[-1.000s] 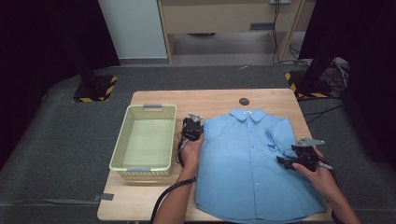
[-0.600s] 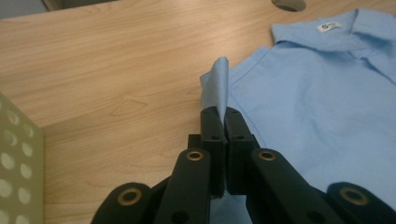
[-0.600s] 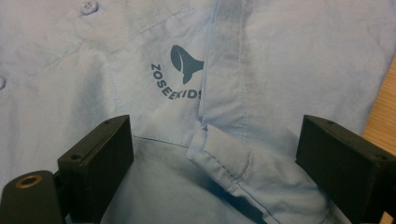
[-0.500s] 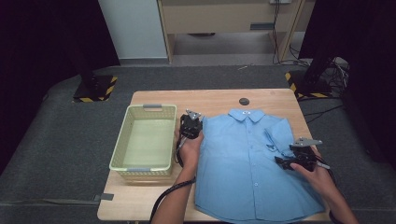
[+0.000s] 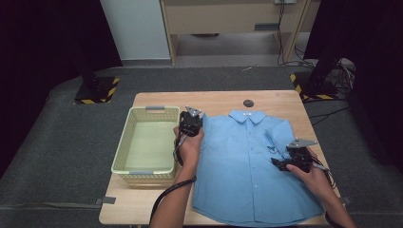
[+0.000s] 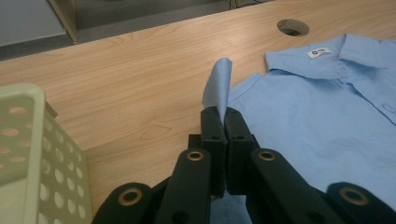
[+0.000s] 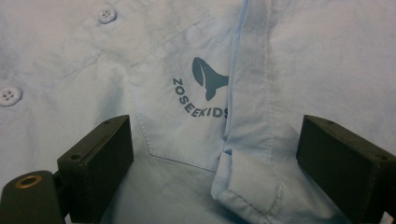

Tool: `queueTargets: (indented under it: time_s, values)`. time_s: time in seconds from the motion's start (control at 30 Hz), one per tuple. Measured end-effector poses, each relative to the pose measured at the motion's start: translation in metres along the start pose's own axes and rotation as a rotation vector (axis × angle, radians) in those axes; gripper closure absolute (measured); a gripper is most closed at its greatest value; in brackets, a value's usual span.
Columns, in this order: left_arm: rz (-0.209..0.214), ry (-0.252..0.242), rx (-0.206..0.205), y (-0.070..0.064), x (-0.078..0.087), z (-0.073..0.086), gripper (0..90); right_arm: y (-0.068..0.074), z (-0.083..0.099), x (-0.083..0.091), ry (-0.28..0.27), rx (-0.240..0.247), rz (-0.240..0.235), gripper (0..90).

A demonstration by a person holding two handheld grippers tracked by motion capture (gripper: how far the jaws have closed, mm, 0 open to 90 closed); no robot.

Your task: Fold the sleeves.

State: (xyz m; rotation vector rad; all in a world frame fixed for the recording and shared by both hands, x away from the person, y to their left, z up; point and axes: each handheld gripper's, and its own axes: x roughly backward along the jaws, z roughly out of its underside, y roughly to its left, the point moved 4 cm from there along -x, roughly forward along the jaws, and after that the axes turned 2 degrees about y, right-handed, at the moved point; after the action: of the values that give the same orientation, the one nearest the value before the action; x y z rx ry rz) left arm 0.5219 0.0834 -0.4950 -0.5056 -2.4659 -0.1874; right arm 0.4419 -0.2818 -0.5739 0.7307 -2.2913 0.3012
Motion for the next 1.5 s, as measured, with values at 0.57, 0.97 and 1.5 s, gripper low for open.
queueTargets:
  time_s: [0.57, 0.97, 1.5]
  values:
    - [0.088, 0.089, -0.074, -0.04, -0.021, 0.005, 88.7, 0.005, -0.002, -0.002, 0.001, 0.007, -0.011, 10.8]
    - [0.162, 0.133, -0.08, -0.068, -0.033, 0.012, 65.0, 0.005, -0.002, -0.002, 0.002, 0.007, -0.012, 10.7]
    - [0.218, 0.09, -0.098, -0.081, -0.004, 0.006, 41.2, 0.004, -0.003, -0.003, 0.006, 0.004, -0.017, 9.0]
